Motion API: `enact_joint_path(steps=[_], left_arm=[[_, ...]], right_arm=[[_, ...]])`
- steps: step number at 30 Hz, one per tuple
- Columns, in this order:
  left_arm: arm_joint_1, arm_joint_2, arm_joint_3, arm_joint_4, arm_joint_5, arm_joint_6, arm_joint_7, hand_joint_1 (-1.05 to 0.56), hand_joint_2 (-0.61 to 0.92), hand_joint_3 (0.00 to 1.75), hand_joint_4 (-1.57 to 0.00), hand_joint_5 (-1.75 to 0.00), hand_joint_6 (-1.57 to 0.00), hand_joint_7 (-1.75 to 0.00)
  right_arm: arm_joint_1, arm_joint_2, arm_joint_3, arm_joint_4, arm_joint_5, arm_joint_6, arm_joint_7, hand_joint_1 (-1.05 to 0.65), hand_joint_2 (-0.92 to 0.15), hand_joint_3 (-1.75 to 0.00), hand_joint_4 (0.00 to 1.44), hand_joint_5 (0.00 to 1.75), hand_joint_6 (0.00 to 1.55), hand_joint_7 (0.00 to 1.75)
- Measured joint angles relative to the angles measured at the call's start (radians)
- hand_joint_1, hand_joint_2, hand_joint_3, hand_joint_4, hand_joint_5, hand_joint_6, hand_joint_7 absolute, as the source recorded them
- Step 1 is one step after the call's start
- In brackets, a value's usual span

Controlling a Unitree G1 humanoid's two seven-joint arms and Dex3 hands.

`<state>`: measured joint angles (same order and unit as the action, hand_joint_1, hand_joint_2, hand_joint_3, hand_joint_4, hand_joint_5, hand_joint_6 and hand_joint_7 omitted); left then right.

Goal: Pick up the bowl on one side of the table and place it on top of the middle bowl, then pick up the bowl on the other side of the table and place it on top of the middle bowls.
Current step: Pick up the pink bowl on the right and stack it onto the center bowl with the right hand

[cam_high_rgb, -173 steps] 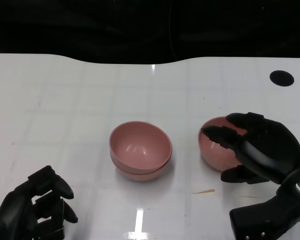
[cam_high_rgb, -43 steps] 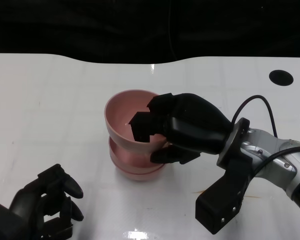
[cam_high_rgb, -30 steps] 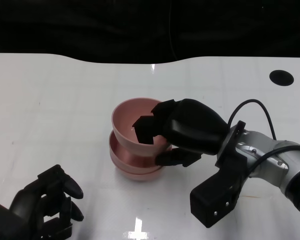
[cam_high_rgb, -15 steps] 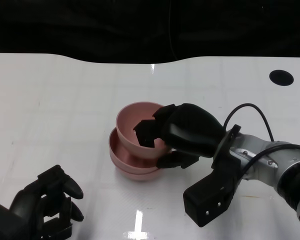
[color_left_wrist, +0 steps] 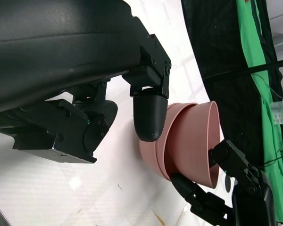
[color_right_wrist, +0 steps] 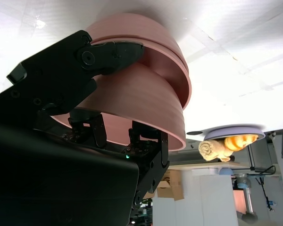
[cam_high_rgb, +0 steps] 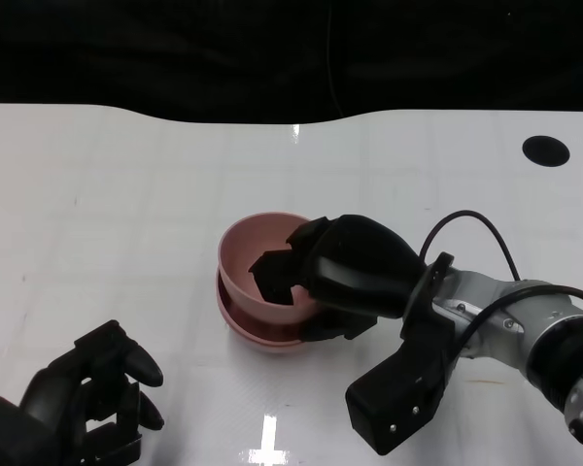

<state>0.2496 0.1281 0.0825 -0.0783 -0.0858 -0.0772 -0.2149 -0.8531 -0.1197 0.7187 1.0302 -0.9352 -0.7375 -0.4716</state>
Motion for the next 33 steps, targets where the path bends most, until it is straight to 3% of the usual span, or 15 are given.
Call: enact_joint_path(steps=[11,12,14,16,18,19,21,26,27,28,32,33], left_arm=[[-0.001,-0.001,-0.005,0.000,0.003,0.000,0.000,0.33,0.89,0.87,-0.71,-1.75,-0.54,-1.75],[-0.001,-0.001,-0.005,0.000,0.003,0.000,0.001,0.33,0.89,0.87,-0.71,-1.75,-0.54,-1.75],[-0.001,-0.001,-0.006,0.000,0.004,0.000,0.003,0.33,0.90,0.88,-0.71,-1.75,-0.54,-1.75],[-0.001,-0.001,-0.007,0.000,0.004,0.000,0.003,0.34,0.90,0.88,-0.71,-1.75,-0.54,-1.75],[-0.001,-0.001,-0.008,-0.002,0.004,0.005,0.004,0.33,0.89,0.88,-0.70,-1.75,-0.54,-1.75],[-0.001,-0.001,-0.008,-0.005,0.004,0.013,0.006,0.33,0.89,0.87,-0.70,-1.75,-0.54,-1.75],[-0.001,-0.001,-0.008,-0.012,0.011,0.023,0.009,0.32,0.89,0.87,-0.70,-1.75,-0.53,-1.75],[-0.001,-0.001,-0.009,-0.020,0.021,0.032,0.015,0.34,0.90,0.86,-0.70,-1.75,-0.54,-1.75],[-0.001,-0.001,-0.009,-0.020,0.021,0.033,0.015,0.34,0.91,0.85,-0.68,-1.75,-0.53,-1.75],[-0.001,-0.001,-0.009,-0.021,0.021,0.034,0.015,0.34,0.91,0.85,-0.68,-1.75,-0.53,-1.75],[-0.001,-0.001,-0.009,-0.022,0.021,0.040,0.015,0.34,0.92,0.83,-0.67,-1.75,-0.52,-1.75],[-0.001,-0.001,-0.009,-0.023,0.021,0.041,0.015,0.34,0.92,0.83,-0.67,-1.75,-0.52,-1.75]], right_arm=[[-0.005,0.009,0.019,0.000,0.001,0.001,-0.004,-0.23,-0.81,-0.35,0.82,1.75,0.59,1.75],[-0.005,0.009,0.019,0.000,0.001,0.001,-0.004,-0.26,-0.83,-0.34,0.81,1.71,0.58,1.66],[-0.005,0.010,0.019,0.000,0.001,0.004,-0.014,-0.36,-0.88,-0.28,0.78,1.58,0.68,1.22],[-0.005,0.010,0.020,0.000,0.001,0.006,-0.024,-0.38,-0.90,-0.27,0.77,1.55,0.70,1.12],[-0.005,0.007,0.021,-0.007,-0.002,0.016,-0.024,-0.59,-0.92,-0.32,0.79,0.64,0.66,0.36],[-0.005,0.003,0.024,-0.015,-0.007,0.025,-0.019,-0.66,-0.92,-0.36,0.73,0.40,0.63,0.19],[-0.005,-0.008,0.028,-0.028,-0.019,0.040,-0.009,-0.74,-0.92,-0.41,0.62,0.16,0.55,0.04],[-0.002,-0.019,0.028,-0.058,-0.021,0.057,0.007,-0.82,-0.92,-0.48,0.40,0.01,0.38,0.00],[0.000,-0.022,0.029,-0.069,-0.023,0.064,0.012,-0.87,-0.92,-0.54,0.26,0.00,0.29,0.00],[0.001,-0.025,0.031,-0.078,-0.029,0.076,0.018,-0.88,-0.92,-0.56,0.21,0.00,0.26,0.00],[0.008,-0.035,0.040,-0.109,-0.042,0.107,0.036,-0.90,-0.92,-0.58,0.16,0.00,0.23,0.00],[0.009,-0.036,0.040,-0.115,-0.042,0.112,0.041,-0.93,-0.92,-0.62,0.07,0.00,0.12,0.00]])
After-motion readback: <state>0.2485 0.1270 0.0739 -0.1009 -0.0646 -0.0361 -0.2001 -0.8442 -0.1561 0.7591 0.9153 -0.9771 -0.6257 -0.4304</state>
